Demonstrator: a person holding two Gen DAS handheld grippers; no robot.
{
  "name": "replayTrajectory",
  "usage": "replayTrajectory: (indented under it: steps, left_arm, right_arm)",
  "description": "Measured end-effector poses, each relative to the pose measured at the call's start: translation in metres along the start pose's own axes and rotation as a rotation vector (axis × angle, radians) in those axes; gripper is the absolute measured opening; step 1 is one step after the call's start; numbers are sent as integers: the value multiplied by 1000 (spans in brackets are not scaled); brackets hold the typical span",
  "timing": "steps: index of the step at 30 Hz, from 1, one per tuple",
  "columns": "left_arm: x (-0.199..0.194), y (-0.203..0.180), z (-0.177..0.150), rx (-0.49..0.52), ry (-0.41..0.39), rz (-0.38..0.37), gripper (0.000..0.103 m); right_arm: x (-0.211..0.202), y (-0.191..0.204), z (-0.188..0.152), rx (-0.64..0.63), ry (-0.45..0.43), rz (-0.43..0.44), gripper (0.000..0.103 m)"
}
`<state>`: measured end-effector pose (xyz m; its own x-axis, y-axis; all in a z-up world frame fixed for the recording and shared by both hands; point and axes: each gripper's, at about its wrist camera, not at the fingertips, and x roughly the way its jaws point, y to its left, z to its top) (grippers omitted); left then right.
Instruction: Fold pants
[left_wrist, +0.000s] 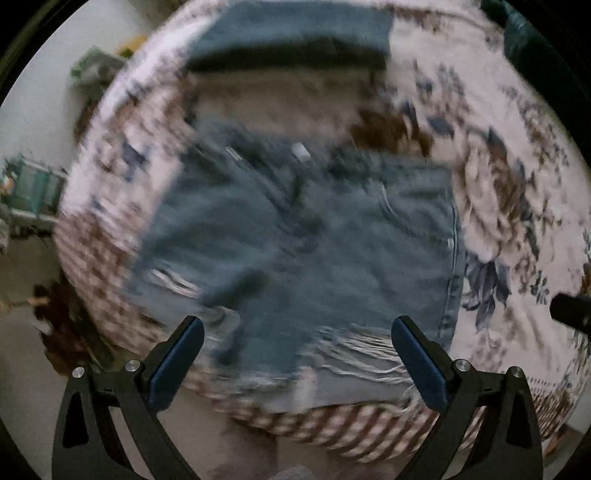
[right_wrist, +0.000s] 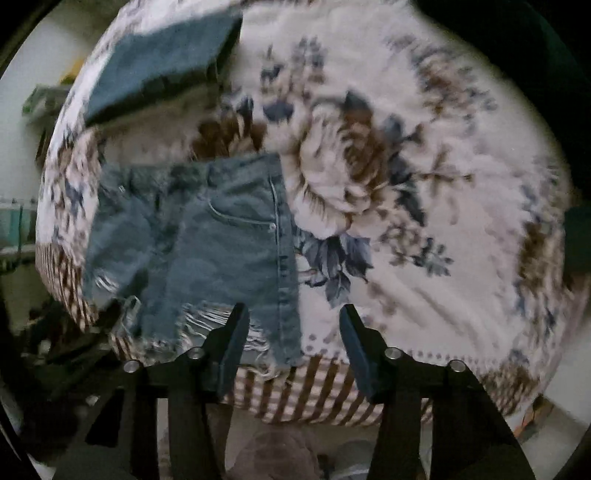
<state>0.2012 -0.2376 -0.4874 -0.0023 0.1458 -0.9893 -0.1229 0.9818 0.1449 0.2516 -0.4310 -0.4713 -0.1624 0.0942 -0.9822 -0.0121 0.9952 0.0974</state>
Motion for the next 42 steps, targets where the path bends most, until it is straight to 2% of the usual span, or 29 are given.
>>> replayTrajectory:
  steps: [3, 5, 8, 13, 15, 18, 20, 21, 23, 25, 27, 28, 29, 32, 35, 37, 42]
  left_arm:
    - [42, -34, -23, -23, 56, 17, 103]
    - [56, -58, -44, -15, 46, 79, 103]
    - [69, -89, -70, 10, 15, 129, 103]
    - [93, -135, -101, 116, 10, 114, 100]
    - [103, -149, -106, 158, 17, 115, 93]
    - [112, -157, -102, 165, 13, 85, 73]
    - [111, -156, -98, 149, 0, 44, 43]
    - [108, -154, -95, 143, -10, 21, 36]
    - [104, -151, -90, 131, -20, 1, 15]
    - [101, -145, -83, 115, -27, -22, 7]
    - [98, -135, -76, 91, -24, -56, 6]
    - [97, -129, -74, 88, -28, -64, 6]
    - [94, -121, -73, 87, -32, -73, 5]
    - [78, -102, -71, 84, -68, -80, 5]
    - [58, -90, -70, 73, -99, -87, 5]
    - [43, -76, -66, 57, -127, -88, 5]
    - [20, -42, -52, 5, -170, -83, 5]
  right_arm:
    - [37, -8, 17, -54, 57, 27, 53]
    - [58, -10, 27, -97, 83, 51, 57]
    - [84, -7, 44, -166, 109, 56, 63]
    - [123, 3, 81, -234, 137, 80, 63]
    - [133, 9, 93, -250, 142, 85, 63]
    - [145, 20, 109, -255, 149, 114, 63]
    - [154, 25, 118, -256, 169, 107, 65]
    - [159, 26, 122, -247, 183, 108, 65]
    - [167, 26, 127, -234, 200, 109, 67]
    - [165, 25, 128, -243, 189, 114, 65]
    - [156, 24, 126, -256, 151, 130, 47]
    - [152, 24, 125, -261, 141, 149, 23]
    - [150, 26, 124, -259, 134, 155, 19]
    - [136, 26, 118, -267, 87, 166, 17]
    - [123, 16, 115, -216, 61, 235, 17]
    - [114, 5, 110, -165, 44, 308, 17]
    - [94, -33, 107, 15, -15, 553, 17]
